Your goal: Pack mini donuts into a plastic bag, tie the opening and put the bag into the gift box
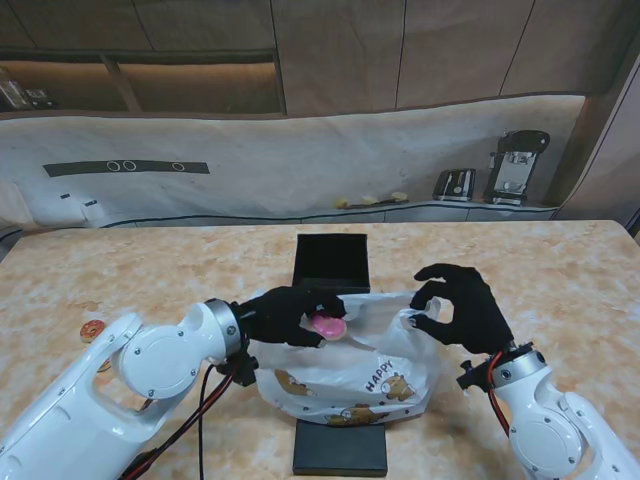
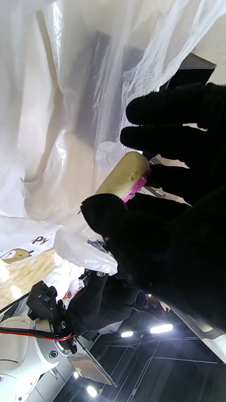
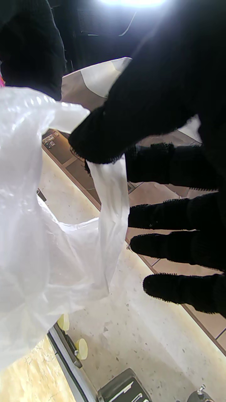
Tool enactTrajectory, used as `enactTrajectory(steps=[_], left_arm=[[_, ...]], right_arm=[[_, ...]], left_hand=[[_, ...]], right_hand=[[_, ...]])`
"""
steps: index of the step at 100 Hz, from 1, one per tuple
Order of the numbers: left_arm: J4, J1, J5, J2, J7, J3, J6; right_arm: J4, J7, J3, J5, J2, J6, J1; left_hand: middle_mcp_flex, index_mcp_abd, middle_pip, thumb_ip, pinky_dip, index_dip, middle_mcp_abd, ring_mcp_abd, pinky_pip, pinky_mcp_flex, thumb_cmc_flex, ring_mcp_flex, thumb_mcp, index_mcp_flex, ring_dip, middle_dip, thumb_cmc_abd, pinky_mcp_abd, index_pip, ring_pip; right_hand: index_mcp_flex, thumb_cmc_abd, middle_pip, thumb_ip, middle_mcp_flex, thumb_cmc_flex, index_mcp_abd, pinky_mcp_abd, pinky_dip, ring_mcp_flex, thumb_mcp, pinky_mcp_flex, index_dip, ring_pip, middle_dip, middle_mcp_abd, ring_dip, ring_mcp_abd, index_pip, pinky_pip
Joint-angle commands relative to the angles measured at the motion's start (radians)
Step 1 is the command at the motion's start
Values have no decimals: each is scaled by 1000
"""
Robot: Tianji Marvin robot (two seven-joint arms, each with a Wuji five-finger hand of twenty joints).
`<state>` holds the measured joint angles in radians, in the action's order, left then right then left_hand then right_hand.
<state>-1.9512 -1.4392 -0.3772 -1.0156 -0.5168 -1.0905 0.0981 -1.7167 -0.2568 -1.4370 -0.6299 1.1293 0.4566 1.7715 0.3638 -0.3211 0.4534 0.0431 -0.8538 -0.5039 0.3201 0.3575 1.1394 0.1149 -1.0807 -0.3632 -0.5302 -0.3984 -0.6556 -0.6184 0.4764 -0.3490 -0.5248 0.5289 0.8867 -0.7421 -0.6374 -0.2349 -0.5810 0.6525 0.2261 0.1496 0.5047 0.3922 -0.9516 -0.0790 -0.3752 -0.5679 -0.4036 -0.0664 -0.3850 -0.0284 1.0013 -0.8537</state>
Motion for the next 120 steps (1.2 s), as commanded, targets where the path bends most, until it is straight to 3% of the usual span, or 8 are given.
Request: enactTrajectory(steps=[1,22,39,63,83,120], left_arm=[[-5,-8,-12,-3,-4,-4,3],[-3,-7,-24,-2,-5,-4,12],[-8,-2,-43,7,-42,-5,7],[-31,-25,-48,10,-56,-34,14],[-93,-134,-86,-6,25,-148,3],[-224,-378,-251,-30,143,-425,-40]], right_arm=[[-9,7,2,-2,9,9,8],[-27,0,-7,-7,10,26,20],[-31,-3,-11,-10,11,33,23],[-34,-7,-10,-8,12,33,26],[-32,-12,-9,-5,13,34,27],[-32,-19,-5,2,16,27,24]], left_hand=[[-29,14,1,-35,-24,15,-16,-19,-2,-8,0,20,-25,-1,17,12,-25,29,31,-7],[-55,22,-5,-34,-26,25,-19,-22,-13,-29,-4,47,-25,15,23,18,-16,35,45,-17],[-161,41,-48,-38,7,62,-25,-39,-116,-116,6,159,-39,89,61,44,18,51,107,-86],[-180,38,-61,-38,9,72,-25,-41,-143,-132,10,183,-35,84,72,56,17,56,121,-103],[-124,30,-44,-27,-1,68,-21,-34,-131,-109,43,148,-3,31,69,55,0,45,105,-86],[-54,26,-32,-15,-5,48,-19,-25,-115,-83,62,95,61,-24,66,57,-20,24,66,-64]], right_hand=[[30,-6,0,-14,-12,23,57,0,-12,8,-31,0,6,-4,12,14,-17,5,25,-12],[31,-7,-2,-15,-16,21,58,1,-12,11,-33,-2,8,-6,12,16,-17,6,26,-15],[31,-10,-2,-16,-16,21,57,1,-12,12,-35,-4,8,-6,12,16,-16,5,27,-19],[31,-9,-3,-16,-17,20,57,0,-13,13,-35,-3,9,-6,12,16,-16,5,28,-22],[30,-7,-3,-16,-17,19,57,1,-13,14,-35,-4,10,-6,13,16,-16,6,28,-25],[30,-8,-4,-16,-18,19,57,1,-15,14,-35,-5,10,-7,12,16,-16,6,28,-27]])
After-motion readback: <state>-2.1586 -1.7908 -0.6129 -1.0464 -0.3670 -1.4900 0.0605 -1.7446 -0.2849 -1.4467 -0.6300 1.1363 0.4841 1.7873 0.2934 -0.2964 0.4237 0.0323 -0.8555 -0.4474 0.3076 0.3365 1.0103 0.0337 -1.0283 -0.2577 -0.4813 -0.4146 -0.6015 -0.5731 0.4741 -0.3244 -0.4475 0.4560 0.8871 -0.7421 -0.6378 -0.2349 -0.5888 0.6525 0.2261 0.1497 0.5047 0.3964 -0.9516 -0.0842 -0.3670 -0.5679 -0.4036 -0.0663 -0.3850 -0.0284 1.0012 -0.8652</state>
